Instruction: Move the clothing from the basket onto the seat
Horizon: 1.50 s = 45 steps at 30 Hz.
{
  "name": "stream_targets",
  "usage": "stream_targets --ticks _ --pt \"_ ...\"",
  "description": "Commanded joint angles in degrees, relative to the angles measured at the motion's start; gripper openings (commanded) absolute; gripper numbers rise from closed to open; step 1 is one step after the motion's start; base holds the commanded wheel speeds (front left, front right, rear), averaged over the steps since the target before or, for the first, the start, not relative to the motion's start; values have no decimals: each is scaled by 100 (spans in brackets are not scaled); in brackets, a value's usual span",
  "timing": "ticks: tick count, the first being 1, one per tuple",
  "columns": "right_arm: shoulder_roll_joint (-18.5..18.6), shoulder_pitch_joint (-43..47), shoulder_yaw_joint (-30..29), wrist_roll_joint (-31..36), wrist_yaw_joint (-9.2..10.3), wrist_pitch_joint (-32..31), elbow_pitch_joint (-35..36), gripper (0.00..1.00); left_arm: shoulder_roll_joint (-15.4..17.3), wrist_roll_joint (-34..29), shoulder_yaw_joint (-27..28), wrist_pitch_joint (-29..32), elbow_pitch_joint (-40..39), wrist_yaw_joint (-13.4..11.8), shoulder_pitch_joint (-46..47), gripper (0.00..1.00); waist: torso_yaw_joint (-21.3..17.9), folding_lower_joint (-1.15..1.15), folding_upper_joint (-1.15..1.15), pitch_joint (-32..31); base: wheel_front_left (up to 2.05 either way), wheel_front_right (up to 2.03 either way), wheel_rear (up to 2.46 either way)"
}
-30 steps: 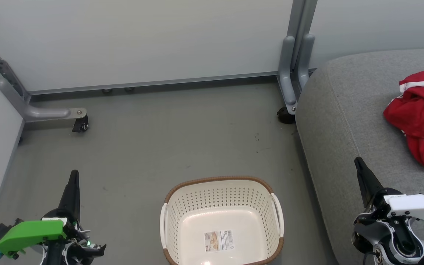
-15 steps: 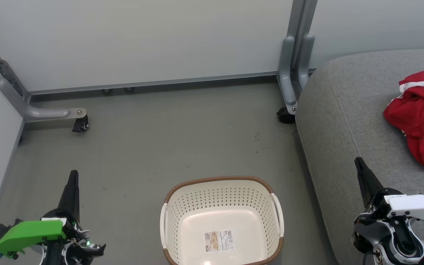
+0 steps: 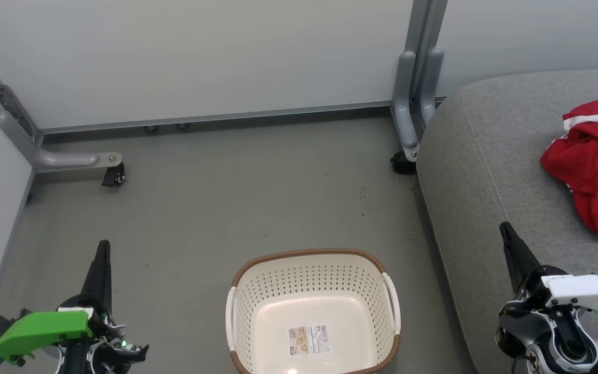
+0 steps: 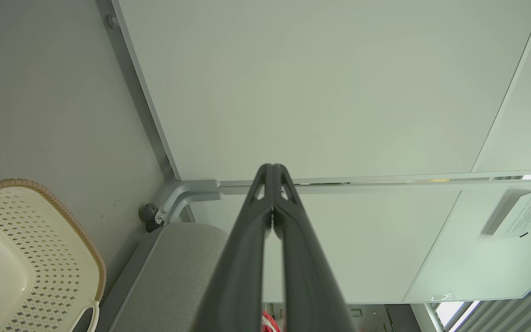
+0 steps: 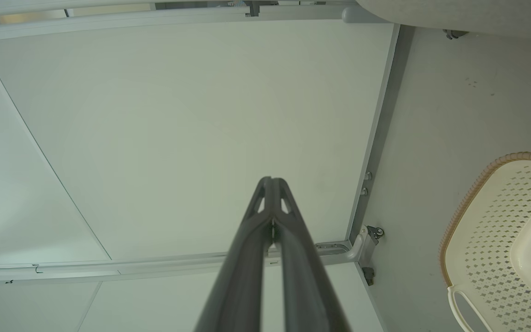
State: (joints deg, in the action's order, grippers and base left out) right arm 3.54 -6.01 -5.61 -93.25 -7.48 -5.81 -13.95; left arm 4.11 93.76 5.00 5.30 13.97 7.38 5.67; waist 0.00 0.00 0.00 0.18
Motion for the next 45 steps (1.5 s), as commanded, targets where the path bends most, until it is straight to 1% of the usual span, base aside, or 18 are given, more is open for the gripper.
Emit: stream_targets --ticks 1,45 --pt "-2 -35 -17 18 -2 -19 -11 0 -19 -18 12 18 12 36 98 0 0 0 0 0 0 0 0" --pt "-28 -41 -58 62 -2 -61 -14 0 -52 -78 86 66 14 36 107 0 0 0 0 0 0 0 0"
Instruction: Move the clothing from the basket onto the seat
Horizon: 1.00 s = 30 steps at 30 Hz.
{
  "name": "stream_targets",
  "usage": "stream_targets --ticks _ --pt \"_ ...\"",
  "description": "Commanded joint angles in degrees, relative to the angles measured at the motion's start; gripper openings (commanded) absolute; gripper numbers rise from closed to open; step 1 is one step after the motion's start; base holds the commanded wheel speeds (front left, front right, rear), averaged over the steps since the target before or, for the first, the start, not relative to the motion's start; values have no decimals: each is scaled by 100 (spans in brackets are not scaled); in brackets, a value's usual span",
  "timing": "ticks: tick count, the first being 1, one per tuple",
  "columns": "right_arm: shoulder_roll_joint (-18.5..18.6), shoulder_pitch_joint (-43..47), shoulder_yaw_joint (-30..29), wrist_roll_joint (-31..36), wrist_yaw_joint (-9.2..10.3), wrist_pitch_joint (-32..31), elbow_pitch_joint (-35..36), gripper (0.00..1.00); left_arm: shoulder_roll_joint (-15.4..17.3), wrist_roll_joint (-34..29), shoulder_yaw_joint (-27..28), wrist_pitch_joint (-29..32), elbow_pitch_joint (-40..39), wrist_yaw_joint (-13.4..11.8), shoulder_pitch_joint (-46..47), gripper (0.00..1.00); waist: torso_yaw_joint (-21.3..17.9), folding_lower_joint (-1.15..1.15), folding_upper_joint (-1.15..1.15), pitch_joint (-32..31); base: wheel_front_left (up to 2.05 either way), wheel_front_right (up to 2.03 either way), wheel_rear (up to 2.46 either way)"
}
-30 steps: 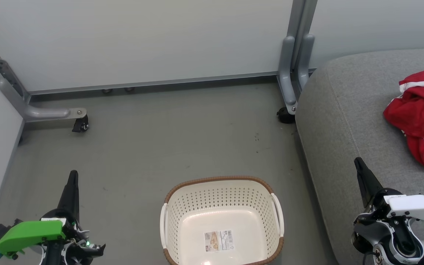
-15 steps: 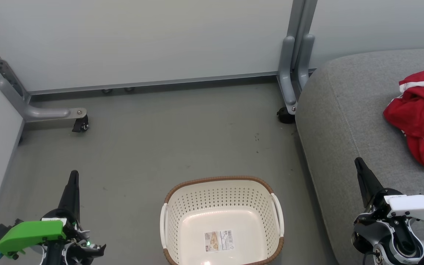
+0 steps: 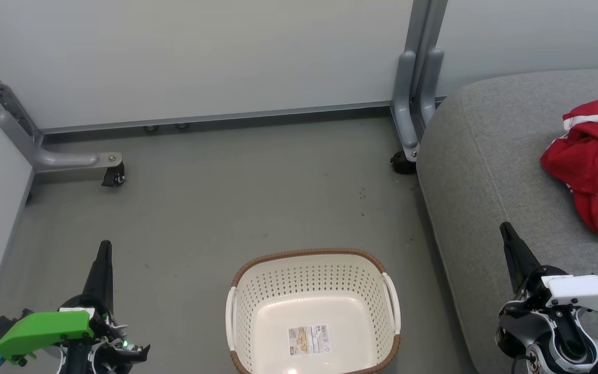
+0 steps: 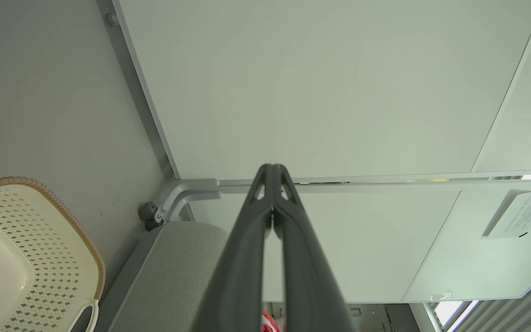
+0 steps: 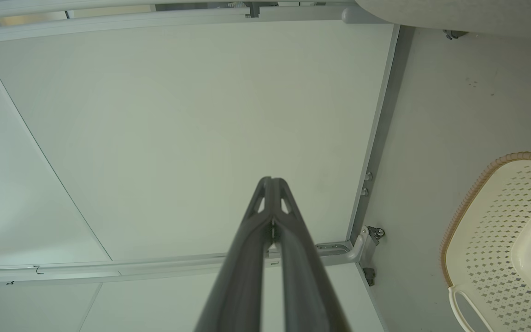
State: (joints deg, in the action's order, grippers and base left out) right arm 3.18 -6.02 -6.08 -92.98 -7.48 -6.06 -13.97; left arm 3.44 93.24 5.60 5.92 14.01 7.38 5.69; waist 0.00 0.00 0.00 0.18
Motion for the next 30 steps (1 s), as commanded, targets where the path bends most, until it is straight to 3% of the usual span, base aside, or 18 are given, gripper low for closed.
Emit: stream_targets --ticks 1,30 --pt "8 -40 -12 37 -2 -36 -12 0 15 -26 28 6 10 36 105 0 0 0 0 0 0 0 0" --pt "-2 -43 -29 53 -2 -47 -13 0 -7 -63 59 38 11 36 109 0 0 0 0 0 0 0 0"
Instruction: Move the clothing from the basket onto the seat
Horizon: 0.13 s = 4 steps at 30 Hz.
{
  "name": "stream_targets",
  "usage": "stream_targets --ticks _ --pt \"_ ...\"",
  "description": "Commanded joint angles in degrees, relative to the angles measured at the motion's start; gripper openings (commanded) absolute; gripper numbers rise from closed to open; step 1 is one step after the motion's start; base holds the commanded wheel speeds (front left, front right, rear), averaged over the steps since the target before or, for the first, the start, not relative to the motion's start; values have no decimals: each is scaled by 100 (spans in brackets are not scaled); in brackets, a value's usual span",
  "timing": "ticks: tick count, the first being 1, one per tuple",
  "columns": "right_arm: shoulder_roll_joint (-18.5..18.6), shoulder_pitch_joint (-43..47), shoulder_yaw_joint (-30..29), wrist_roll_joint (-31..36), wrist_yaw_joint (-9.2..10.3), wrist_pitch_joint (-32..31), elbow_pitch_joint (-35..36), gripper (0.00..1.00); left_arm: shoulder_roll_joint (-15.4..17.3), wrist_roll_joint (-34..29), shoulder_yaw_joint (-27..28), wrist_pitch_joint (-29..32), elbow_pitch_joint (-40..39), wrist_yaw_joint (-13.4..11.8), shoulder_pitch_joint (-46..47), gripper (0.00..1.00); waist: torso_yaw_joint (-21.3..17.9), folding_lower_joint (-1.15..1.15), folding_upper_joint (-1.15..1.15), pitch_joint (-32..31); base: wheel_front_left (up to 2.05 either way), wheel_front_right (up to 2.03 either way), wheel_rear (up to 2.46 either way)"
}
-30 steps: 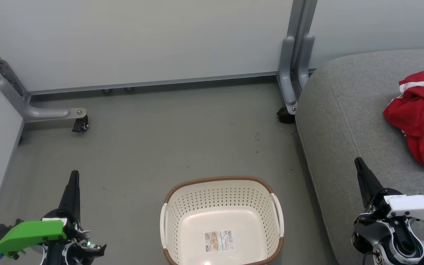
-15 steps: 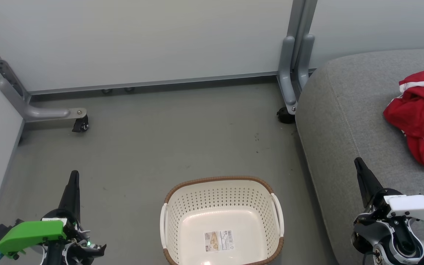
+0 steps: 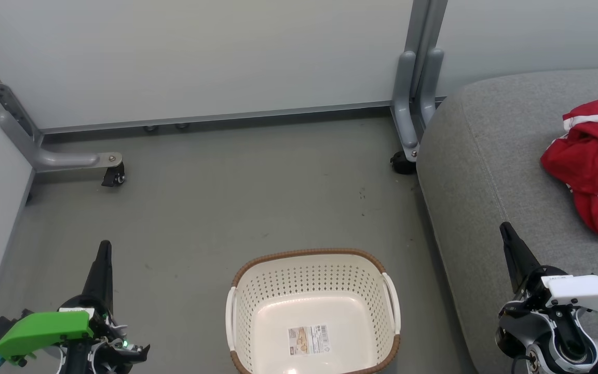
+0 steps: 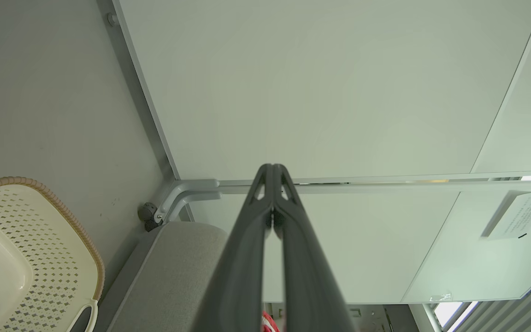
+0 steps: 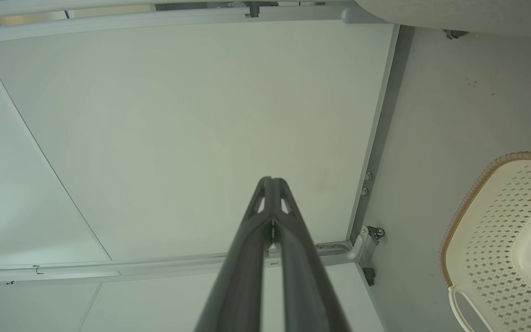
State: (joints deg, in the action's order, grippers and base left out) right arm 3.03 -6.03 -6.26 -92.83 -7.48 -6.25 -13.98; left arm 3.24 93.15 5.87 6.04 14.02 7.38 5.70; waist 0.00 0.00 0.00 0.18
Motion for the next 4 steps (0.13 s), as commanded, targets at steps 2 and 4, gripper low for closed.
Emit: stream_targets --ticks 2,4 --pt "12 -43 -13 30 -2 -29 -12 0 13 -56 32 28 10 36 108 0 0 0 0 0 0 0 0" --pt "11 -43 -14 31 -2 -26 -12 0 12 -56 34 30 10 36 109 0 0 0 0 0 0 0 0"
